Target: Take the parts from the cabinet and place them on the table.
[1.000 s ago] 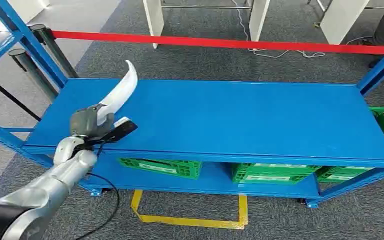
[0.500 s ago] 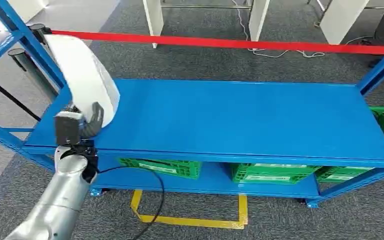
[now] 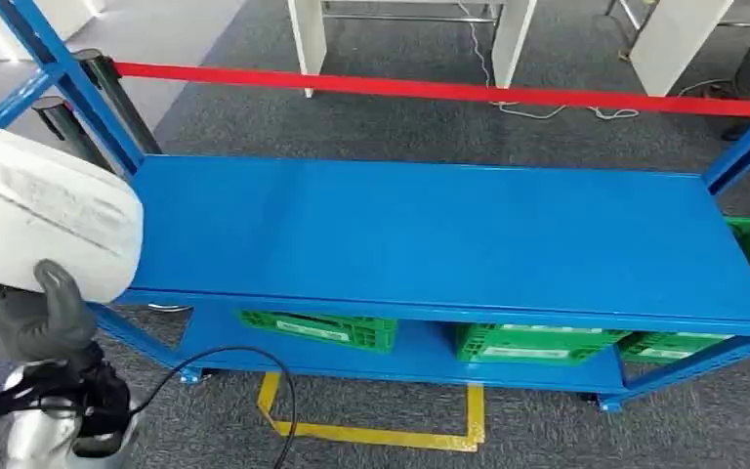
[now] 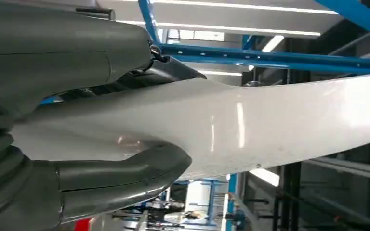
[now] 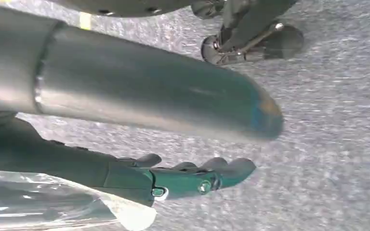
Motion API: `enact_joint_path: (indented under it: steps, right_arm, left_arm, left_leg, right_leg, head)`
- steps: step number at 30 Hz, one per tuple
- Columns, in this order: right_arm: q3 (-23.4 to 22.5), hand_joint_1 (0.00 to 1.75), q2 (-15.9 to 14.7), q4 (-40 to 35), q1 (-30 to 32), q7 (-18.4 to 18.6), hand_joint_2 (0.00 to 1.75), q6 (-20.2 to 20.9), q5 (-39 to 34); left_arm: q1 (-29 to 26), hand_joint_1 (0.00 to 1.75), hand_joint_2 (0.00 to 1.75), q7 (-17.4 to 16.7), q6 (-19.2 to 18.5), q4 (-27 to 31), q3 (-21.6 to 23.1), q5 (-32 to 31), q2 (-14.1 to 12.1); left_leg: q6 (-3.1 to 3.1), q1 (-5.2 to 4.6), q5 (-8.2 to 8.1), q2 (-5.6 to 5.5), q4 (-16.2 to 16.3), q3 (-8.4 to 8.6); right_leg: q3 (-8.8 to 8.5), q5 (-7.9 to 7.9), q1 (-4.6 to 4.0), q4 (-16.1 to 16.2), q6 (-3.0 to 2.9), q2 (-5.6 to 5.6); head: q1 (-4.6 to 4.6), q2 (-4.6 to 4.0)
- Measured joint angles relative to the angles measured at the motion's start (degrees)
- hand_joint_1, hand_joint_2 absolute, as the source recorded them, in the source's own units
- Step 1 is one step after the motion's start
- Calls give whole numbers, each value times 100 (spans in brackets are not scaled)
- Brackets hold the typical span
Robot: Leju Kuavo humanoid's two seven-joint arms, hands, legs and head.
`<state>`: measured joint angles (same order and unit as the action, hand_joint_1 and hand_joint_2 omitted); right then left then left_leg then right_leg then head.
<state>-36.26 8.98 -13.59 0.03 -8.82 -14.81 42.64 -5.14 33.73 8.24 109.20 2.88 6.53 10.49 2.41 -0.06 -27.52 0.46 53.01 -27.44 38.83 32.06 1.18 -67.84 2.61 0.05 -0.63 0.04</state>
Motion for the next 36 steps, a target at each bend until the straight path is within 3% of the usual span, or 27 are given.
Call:
enact_joint_path:
  steps: [1,2,3,5,6,7,8,10,12,13,15,16,17,18,19,21,22,25,26,27,28,29,31,32,33,34,36]
  right_arm:
    - [-33,0,0,2,0,115,0,124,-7]
    - [-64,0,0,2,1,172,0,178,-11]
    - [-90,0,0,2,1,194,0,191,6]
    - [-105,0,0,-15,2,167,0,147,33]
    - [-147,0,2,-28,-1,158,0,139,20]
    - [-186,0,67,-24,-14,165,0,154,13]
    - [-219,0,68,-42,-8,191,0,152,9]
    - [-265,0,70,-44,5,373,0,147,24]
    - [-345,0,90,-55,3,510,0,154,30]
    - [-370,0,98,-57,3,554,0,145,46]
    - [-405,0,122,-59,-1,622,0,132,98]
    - [-424,0,127,-61,0,637,0,130,109]
    - [-442,0,136,-61,2,639,0,130,136]
    - [-462,0,140,-63,4,639,0,132,151]
    - [-472,0,151,-66,4,639,0,143,175]
    - [-479,0,179,-68,-2,637,0,182,208]
    - [-481,0,197,-68,-5,637,0,271,231]
    - [-483,0,201,-68,-4,637,0,510,332]
    - [-483,0,203,-68,0,637,0,541,339]
    - [-483,0,203,-68,-4,637,0,545,347]
    - [-483,0,203,-68,-2,633,0,565,371]
    - [-486,0,201,-68,0,617,0,595,415]
    - [-488,0,192,-68,2,574,0,661,501]
    - [-488,0,192,-68,5,563,0,667,525]
    - [-488,0,190,-68,7,558,0,680,533]
    - [-488,0,190,-68,6,556,0,709,540]
    - [-494,0,181,-68,-3,556,0,786,549]
  left_arm:
    - [-77,175,175,-18,-37,50,-7,-48,-7]
    - [-125,175,175,-37,-61,79,-9,-87,-13]
    - [-156,175,175,-39,-61,91,-9,-102,-22]
    - [-229,175,175,-37,-43,127,-15,-148,-33]
    - [-287,175,175,-37,-44,168,-17,-162,-35]
    - [-348,175,175,-35,-61,207,-19,-166,-39]
    - [-404,175,175,-35,-79,234,-22,-168,-39]
    - [-462,175,175,-33,-151,260,-22,-177,-42]
    - [-514,175,175,-57,-186,271,-22,-183,-44]
    - [-539,175,175,-68,-201,275,-22,-194,-44]
    - [-594,175,175,-99,-227,280,-22,-214,-50]
    - [-631,175,175,-109,-238,279,-22,-225,-50]
    - [-665,175,175,-120,-242,280,-22,-227,-52]
    - [-688,175,175,-133,-245,279,-22,-238,-52]
    - [-692,175,175,-136,-251,279,-22,-240,-55]
    - [-692,175,175,-157,-267,280,-20,-240,-55]
    - [-690,175,175,-177,-284,279,-20,-240,-57]
    - [-684,175,175,-192,-323,280,-7,-240,-57]
    - [-684,175,175,-192,-328,279,-4,-240,-55]
    - [-684,175,175,-192,-330,279,0,-240,-48]
    - [-678,175,175,-190,-332,277,7,-240,-44]
    - [-672,175,175,-188,-341,277,20,-238,-42]
    - [-685,175,175,-188,-363,273,39,-221,-39]
    - [-684,175,175,-188,-369,271,42,-218,-39]
    - [-685,175,175,-188,-374,269,46,-210,-39]
    - [-685,175,175,-188,-393,269,46,-199,-42]
    - [-685,175,175,-188,-454,266,50,-168,-42]
  left_leg:
    - [-6,0,-15,0,8,0]
    - [-22,9,-29,-3,23,0]
    - [-52,28,-53,-10,45,6]
    - [-143,89,-139,-18,133,32]
    - [-210,108,-221,-17,228,32]
    - [-282,58,-302,-15,323,-41]
    - [-296,70,-334,-21,409,-57]
    - [-300,71,-337,-23,412,-35]
    - [-347,104,-436,-23,475,-27]
    - [-358,105,-570,-23,719,-136]
    - [-373,103,-950,-22,1626,-610]
    - [-370,103,-1078,-23,2044,-850]
    - [-354,101,-1084,-23,2286,-1017]
    - [-325,98,-924,-23,2227,-1043]
    - [-290,92,-667,-23,1964,-968]
    - [-188,46,-61,-23,1037,-637]
    - [-156,17,-34,-30,797,-532]
    - [-133,-24,-39,-30,681,-542]
    - [-124,-24,-33,-30,628,-543]
    - [-99,45,38,-15,496,-521]
    - [-80,26,72,0,465,-523]
    - [-40,22,98,1,464,-546]
    - [-10,-7,127,11,475,-605]
    - [4,-22,149,17,479,-634]
    - [3,-33,170,17,485,-665]
    - [2,-40,191,17,502,-698]
    - [-14,-45,224,12,539,-758]
  right_leg:
    - [208,138,14,-400,24,-3]
    - [316,136,24,-566,51,-3]
    - [273,4,38,-457,80,-4]
    - [-150,-479,89,384,147,-17]
    - [-389,-619,128,866,209,-27]
    - [-494,-433,80,878,214,11]
    - [-475,-415,91,845,39,26]
    - [-468,-370,70,804,-35,17]
    - [-501,-351,78,806,-117,14]
    - [-523,-336,75,806,-141,12]
    - [-533,-311,57,806,-179,9]
    - [-541,-300,44,806,-195,9]
    - [-554,-288,32,806,-211,10]
    - [-581,-274,20,806,-220,18]
    - [-608,-261,9,806,-226,27]
    - [-664,-237,5,809,-219,43]
    - [-668,-236,9,820,-212,42]
    - [-620,-286,0,842,-105,29]
    - [-623,-314,-2,875,-61,20]
    - [-603,-265,-4,857,-28,18]
    - [-532,-117,-7,779,-13,10]
    - [-439,145,-11,486,-11,12]
    - [-142,604,-12,-379,8,13]
    - [-61,696,-12,-653,16,13]
    - [-97,650,-12,-681,20,12]
    - [-263,483,-13,-461,15,11]
    - [-899,60,-13,553,-9,8]
  head:
    - [6,-2]
    - [6,-2]
    - [6,0]
    - [8,0]
    - [-2,-2]
    - [-45,0]
    - [-25,0]
    - [6,0]
    - [6,0]
    - [32,0]
    - [39,0]
    - [30,0]
    - [33,0]
    - [37,0]
    - [31,0]
    - [33,0]
    - [31,0]
    - [33,0]
    - [33,0]
    - [24,0]
    - [26,-2]
    - [-2,0]
    - [2,0]
    - [0,0]
    - [2,0]
    - [2,0]
    - [0,0]
